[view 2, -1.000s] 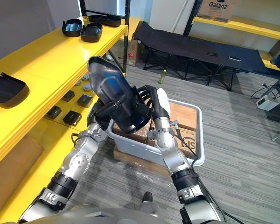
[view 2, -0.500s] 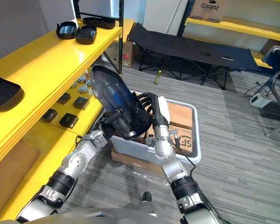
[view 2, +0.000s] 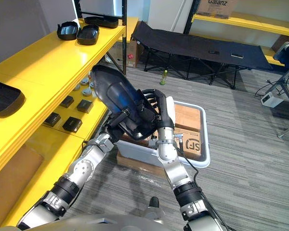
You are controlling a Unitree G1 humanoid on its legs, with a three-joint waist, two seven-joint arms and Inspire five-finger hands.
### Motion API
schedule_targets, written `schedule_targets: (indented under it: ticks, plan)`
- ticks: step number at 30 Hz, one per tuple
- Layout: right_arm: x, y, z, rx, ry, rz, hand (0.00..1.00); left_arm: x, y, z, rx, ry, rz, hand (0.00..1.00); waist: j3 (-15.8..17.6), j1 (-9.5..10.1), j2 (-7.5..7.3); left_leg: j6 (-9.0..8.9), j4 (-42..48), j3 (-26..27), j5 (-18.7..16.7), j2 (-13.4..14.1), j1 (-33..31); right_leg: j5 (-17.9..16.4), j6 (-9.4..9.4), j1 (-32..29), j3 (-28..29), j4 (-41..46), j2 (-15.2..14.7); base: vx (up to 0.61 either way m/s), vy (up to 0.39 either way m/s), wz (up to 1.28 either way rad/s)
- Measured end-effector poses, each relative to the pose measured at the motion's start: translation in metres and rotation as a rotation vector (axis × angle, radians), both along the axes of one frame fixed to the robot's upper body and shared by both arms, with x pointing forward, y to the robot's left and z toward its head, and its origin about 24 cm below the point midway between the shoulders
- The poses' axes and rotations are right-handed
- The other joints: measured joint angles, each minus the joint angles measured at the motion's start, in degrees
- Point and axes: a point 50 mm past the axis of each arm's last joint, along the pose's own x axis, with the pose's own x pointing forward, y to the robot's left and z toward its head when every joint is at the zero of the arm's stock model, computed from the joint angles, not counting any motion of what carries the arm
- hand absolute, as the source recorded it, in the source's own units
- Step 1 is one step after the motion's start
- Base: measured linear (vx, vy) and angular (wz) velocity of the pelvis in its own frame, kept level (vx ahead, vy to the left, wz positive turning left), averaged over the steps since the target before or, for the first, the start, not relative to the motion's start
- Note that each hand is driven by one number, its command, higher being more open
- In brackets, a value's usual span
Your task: Walk over and take three plastic housings, then place them on the shelf
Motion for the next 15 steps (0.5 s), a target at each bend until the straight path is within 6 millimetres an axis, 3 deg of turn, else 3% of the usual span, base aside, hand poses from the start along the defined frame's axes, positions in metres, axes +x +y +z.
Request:
schedule_targets:
  ticks: [7, 11, 15]
  plan:
    - [-0.022, 0.002, 0.012, 0.143, -0.08, 0.001, 1.0, -0.017, 0.018, 0.047, 0.327, -0.341, 0.181, 0.0, -0.12, -0.47, 0.5, -0.05, 0.07, 0.11, -0.37, 0.01, -0.11, -0.11, -0.04, -0.21, -0.12, 0.0, 0.03, 0.0, 0.0, 0.0]
    - [-0.041, -0.023, -0.008, 0.187, 0.002, -0.099, 1.0, -0.021, 0.057, 0.068, 0.485, -0.476, 0.506, 0.0, -0.55, -0.52, 1.37, 0.2, -0.12, 0.2, -0.79, 0.03, -0.33, -0.67, -0.7, -0.58, -0.26, -0.01, 0.07, 0.0, 0.0, 0.0]
    - [-0.059, -0.045, -0.024, 0.267, 0.063, -0.166, 1.0, -0.028, 0.09, 0.069, 0.649, -0.459, 0.766, 0.0, -1.24, -0.65, 2.57, 0.11, -0.16, 0.03, -0.74, 0.07, -1.25, -0.73, -0.71, -1.39, -0.49, -0.01, 0.1, 0.01, 0.008, 0.03]
